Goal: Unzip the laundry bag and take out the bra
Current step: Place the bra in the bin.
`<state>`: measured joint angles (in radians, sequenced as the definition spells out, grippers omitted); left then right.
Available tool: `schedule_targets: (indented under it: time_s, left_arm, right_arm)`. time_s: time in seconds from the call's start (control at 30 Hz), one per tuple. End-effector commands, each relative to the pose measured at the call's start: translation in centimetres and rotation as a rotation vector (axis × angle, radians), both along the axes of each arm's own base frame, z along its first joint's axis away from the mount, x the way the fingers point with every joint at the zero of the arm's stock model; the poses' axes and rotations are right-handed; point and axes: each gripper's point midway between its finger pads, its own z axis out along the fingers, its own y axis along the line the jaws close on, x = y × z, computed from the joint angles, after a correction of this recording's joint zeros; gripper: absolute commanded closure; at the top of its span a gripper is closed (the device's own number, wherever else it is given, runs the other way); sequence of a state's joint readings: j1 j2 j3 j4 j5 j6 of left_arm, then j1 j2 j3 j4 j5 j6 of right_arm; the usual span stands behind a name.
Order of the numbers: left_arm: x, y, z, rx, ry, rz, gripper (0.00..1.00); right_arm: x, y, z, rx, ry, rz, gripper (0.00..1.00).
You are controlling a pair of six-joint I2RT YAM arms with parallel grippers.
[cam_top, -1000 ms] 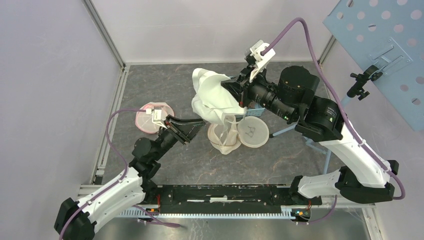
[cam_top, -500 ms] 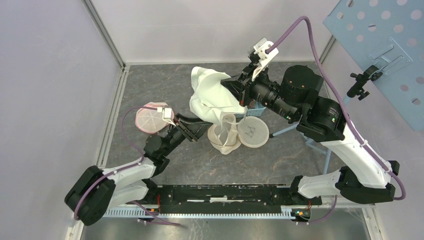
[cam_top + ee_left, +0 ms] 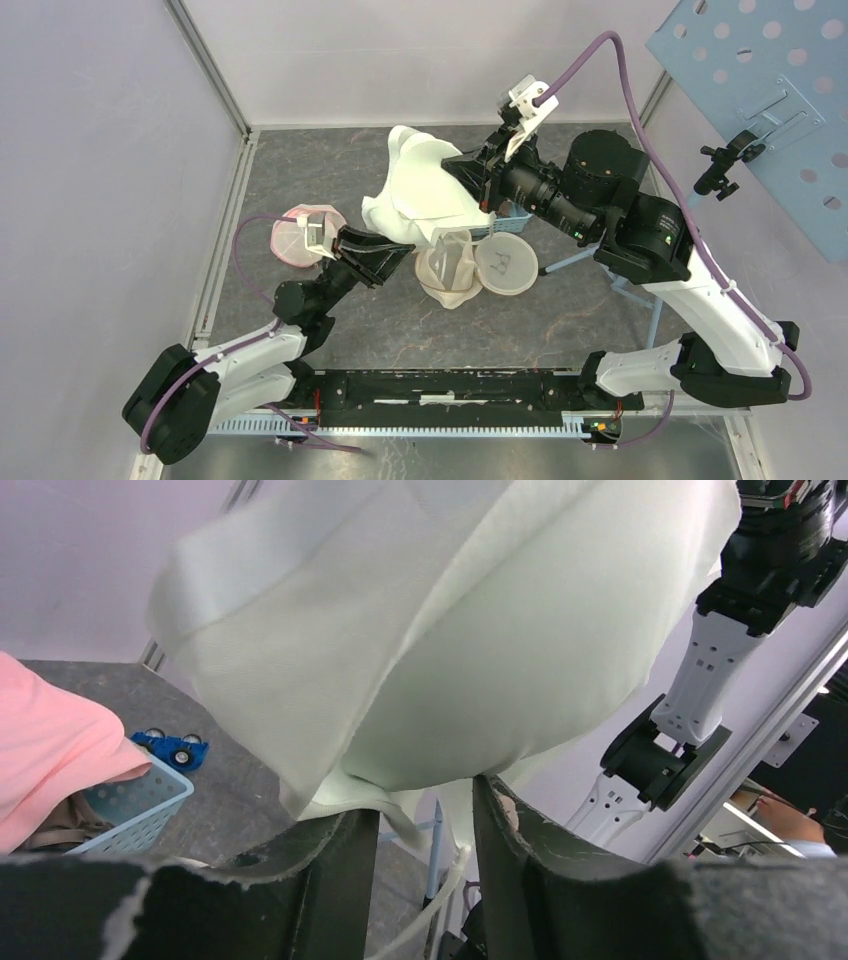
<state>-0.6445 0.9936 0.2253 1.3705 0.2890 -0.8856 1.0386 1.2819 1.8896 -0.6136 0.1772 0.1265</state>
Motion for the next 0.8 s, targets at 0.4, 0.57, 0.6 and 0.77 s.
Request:
schedule_targets:
  time_s: [0.4, 0.57, 0.6, 0.77]
  left_arm:
    - [3.2, -0.4, 0.1, 0.167, 0.111, 0.112, 0.98]
    - [6.8, -0.7, -2.1, 0.436, 0.301, 0.224, 0.98]
    - [7.3, -1.1, -2.2, 0.485, 0.31, 0.224, 0.98]
    - [10.4, -2.4, -2.4, 0.586, 0.381, 0.255, 0.98]
  right_arm:
    - [6.5, -5.7, -2.4, 0.079, -0.008, -0.298, 1.0]
    - [10.4, -7.2, -6.5, 0.094, 0.032, -0.363, 1.0]
    - [11.1, -7.5, -7.2, 0.092, 0.036, -0.372, 1.0]
    - [15.2, -9.3, -11.1, 0.081, 0.071, -0.422, 1.0]
